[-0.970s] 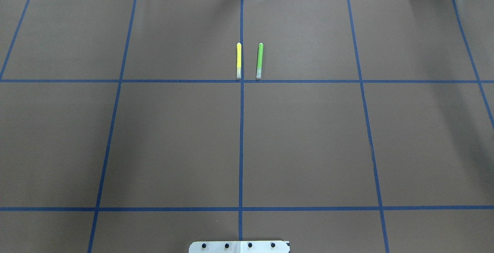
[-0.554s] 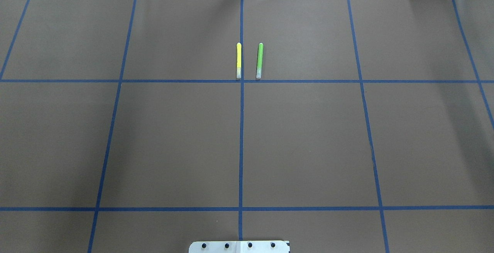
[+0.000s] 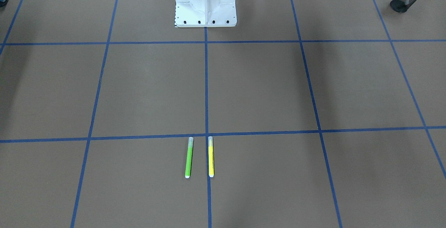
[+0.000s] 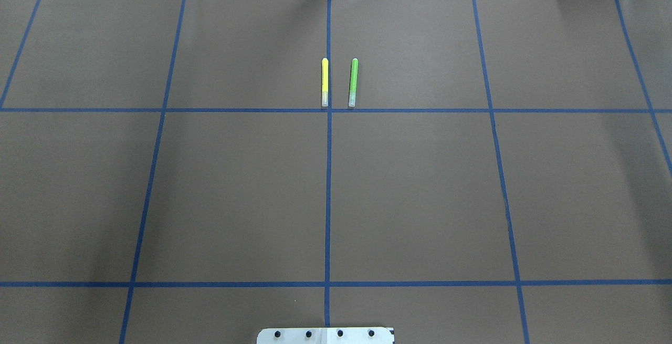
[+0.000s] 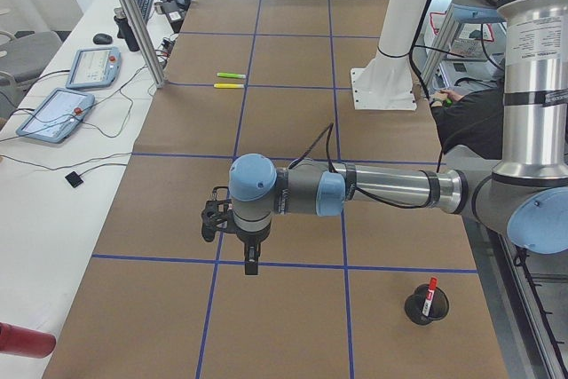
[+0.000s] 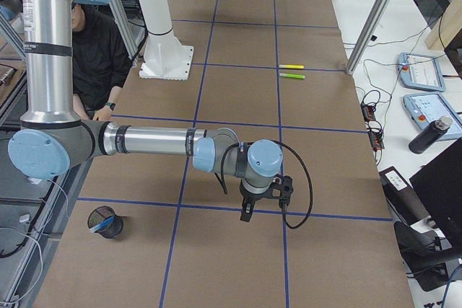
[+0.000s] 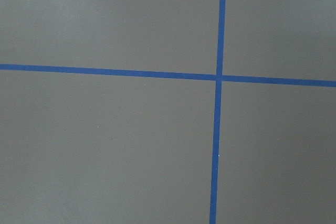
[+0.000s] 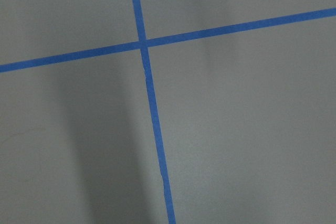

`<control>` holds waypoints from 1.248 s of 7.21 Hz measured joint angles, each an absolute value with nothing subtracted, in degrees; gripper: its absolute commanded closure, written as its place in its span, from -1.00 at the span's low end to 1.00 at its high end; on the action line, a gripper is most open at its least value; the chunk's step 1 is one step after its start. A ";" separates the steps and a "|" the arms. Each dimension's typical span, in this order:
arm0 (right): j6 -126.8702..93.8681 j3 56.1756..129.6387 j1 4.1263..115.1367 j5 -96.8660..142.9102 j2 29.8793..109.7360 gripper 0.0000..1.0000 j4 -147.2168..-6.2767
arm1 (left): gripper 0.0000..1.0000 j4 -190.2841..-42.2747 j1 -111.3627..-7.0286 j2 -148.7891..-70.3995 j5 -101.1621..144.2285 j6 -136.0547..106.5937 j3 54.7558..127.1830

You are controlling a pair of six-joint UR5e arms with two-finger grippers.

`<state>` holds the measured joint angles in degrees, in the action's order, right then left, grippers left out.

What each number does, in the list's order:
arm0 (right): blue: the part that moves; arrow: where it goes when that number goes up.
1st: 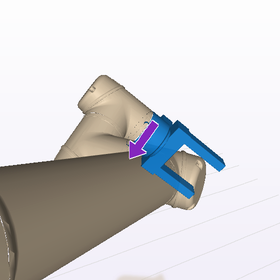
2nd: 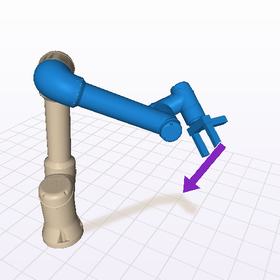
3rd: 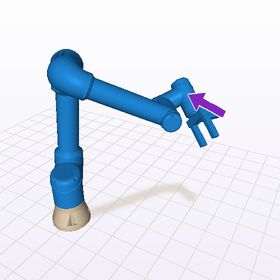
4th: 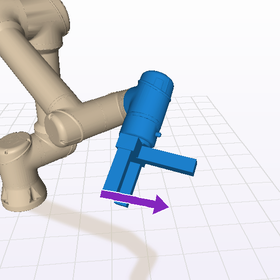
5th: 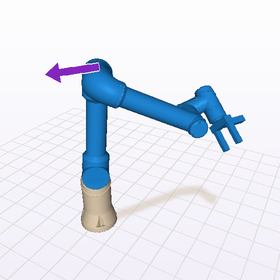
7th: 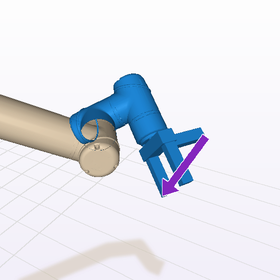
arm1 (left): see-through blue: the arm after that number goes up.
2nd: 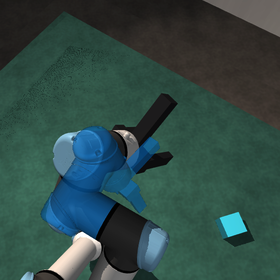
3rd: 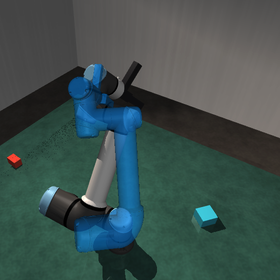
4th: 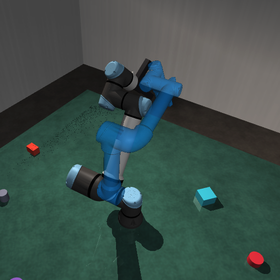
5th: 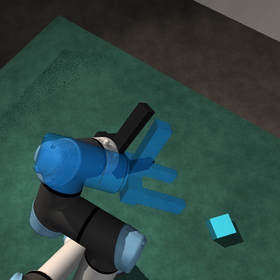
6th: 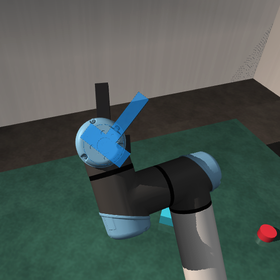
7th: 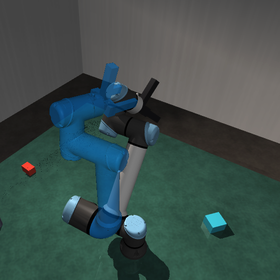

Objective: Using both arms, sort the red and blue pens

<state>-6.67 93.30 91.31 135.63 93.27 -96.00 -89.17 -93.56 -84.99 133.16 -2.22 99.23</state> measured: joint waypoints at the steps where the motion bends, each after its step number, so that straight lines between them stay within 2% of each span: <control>1: -8.65 93.74 91.35 135.66 93.12 -1.00 -95.48 | -1.00 -89.20 -93.20 -84.99 133.16 -2.28 99.18; 9: -10.11 94.25 91.41 135.79 91.83 -1.00 -95.42 | -1.00 -89.24 -92.62 -85.32 133.50 -2.38 99.39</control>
